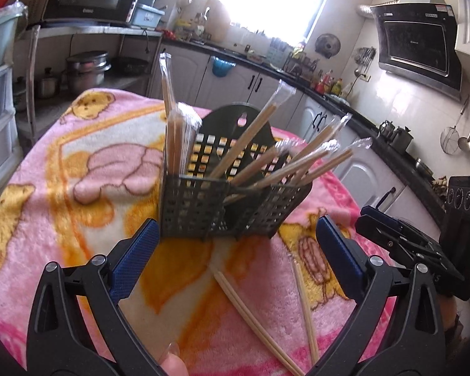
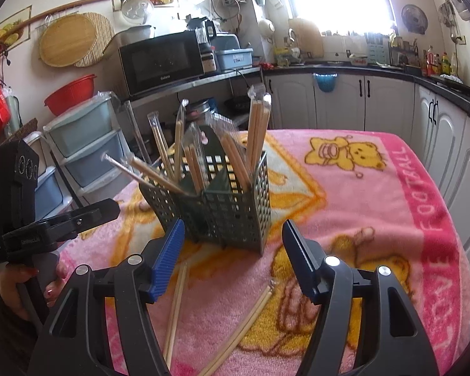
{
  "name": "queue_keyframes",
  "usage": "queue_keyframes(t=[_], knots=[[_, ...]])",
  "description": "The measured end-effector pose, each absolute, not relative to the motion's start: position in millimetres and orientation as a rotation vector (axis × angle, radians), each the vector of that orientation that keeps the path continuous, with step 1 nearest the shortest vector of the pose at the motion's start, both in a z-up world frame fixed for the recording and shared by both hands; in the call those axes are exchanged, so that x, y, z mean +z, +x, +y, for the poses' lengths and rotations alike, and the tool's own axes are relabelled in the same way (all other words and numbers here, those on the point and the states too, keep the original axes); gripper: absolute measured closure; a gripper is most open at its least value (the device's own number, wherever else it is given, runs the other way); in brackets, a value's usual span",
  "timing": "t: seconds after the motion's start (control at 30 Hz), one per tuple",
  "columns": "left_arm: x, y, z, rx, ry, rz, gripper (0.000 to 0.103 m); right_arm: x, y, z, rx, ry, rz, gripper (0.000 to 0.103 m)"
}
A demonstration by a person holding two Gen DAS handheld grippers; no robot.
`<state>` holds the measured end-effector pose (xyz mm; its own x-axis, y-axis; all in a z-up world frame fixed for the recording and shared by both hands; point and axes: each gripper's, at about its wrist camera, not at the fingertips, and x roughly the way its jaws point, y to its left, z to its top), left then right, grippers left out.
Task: Organize utensils
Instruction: 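Withdraw both open tools and lower them toward the last loose chopsticks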
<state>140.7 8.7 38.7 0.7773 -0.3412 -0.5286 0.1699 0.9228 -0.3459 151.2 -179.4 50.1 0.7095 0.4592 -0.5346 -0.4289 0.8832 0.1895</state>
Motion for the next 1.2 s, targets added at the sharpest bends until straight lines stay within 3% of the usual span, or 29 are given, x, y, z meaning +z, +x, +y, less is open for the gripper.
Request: queue_keyframes(t=[0.87,1.2], knots=[[-28.4,171.1,1.7,-0.299,-0.358,0.833,0.011,-12.0,159.2,-188.0,0.446,0.055,0.795,0.041],[-52.1,187.0,-6.7,-0.349,-0.426,0.91,0.043,-30.7,174.6,-189.9,0.433,0.061,0.86,0.041]])
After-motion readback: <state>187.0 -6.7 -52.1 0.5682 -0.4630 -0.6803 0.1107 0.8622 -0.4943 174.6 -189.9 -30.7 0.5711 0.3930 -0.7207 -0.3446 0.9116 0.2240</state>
